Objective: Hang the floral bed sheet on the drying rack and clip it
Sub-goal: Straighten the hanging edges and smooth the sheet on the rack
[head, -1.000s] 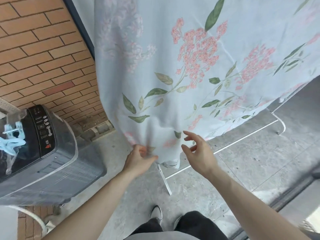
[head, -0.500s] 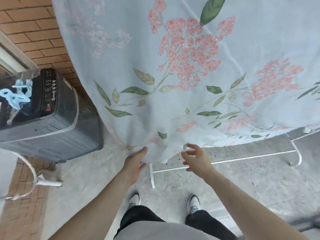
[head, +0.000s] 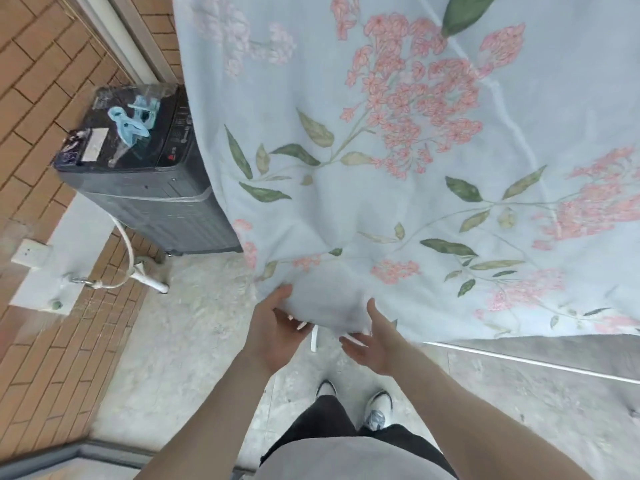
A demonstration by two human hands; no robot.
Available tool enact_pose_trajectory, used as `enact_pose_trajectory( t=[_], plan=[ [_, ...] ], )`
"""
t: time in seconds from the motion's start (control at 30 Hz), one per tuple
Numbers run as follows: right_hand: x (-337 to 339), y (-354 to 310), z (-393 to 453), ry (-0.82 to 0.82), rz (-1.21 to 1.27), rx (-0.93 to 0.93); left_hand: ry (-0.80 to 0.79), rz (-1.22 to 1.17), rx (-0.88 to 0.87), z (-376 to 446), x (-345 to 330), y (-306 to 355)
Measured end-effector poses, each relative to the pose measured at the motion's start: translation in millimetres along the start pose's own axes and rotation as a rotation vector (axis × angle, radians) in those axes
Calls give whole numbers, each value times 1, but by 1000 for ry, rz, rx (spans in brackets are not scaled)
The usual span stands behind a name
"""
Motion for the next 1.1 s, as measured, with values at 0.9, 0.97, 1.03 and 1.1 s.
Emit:
enact_pose_trajectory(
  t=[0.9, 0.97, 1.03, 1.1],
  plan=[
    [22, -108, -62, 197, -88, 755, 382, 548, -316, 57, 0, -21],
    [23, -101, -47, 224, -309, 787, 482, 585, -274, 52, 21, -27],
    [15, -85, -32, 191, -607, 874, 507, 671, -237, 51, 36, -30],
    [1, -61, -24, 131, -936, 1003, 530, 778, -229, 52, 47, -27]
  ],
)
Point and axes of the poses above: each hand's wrist, its own z-axis towards the middle knuckle, its own x-axis out of the back of the hand, y = z × x, the point moved 6 cm from there along z, towards the middle knuckle, and after that the axes turned 13 degrees about y, right-handed, at the moved point
